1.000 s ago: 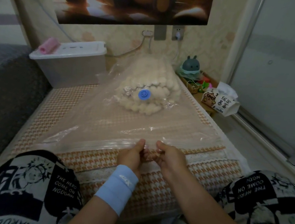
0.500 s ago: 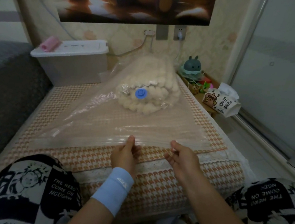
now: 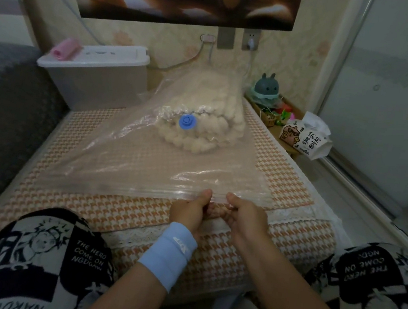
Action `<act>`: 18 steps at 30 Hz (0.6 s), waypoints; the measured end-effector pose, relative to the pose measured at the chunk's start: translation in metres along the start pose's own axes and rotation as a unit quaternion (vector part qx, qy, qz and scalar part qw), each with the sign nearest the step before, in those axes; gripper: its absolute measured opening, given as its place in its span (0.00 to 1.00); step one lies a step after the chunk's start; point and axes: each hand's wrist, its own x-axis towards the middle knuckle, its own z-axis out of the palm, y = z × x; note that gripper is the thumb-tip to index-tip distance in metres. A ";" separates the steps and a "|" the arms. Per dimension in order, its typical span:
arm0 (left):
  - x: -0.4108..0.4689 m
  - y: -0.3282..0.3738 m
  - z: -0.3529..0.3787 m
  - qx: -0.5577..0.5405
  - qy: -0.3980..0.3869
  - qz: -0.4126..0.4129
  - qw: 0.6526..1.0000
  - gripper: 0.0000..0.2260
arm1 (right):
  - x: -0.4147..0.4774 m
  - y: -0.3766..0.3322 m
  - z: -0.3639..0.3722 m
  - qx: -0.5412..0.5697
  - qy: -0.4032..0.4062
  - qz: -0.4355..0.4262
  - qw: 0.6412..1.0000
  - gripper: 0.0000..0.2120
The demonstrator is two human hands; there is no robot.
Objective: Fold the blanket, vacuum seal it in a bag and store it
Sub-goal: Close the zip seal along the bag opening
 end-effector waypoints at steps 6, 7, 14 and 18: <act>0.004 0.001 -0.003 -0.026 0.018 0.007 0.999 0.14 | 0.006 -0.016 -0.016 0.013 0.040 0.002 0.999 0.06; 0.002 0.001 -0.003 -0.038 0.019 0.008 0.999 0.13 | 0.007 -0.016 -0.017 0.011 0.037 0.002 0.999 0.06; -0.013 0.001 0.017 -0.081 -0.060 -0.018 0.995 0.09 | 0.001 -0.012 -0.019 0.024 -0.029 -0.002 0.999 0.09; -0.010 -0.002 0.019 -0.033 -0.045 0.014 0.998 0.13 | -0.006 -0.003 -0.011 0.038 -0.092 0.058 0.993 0.08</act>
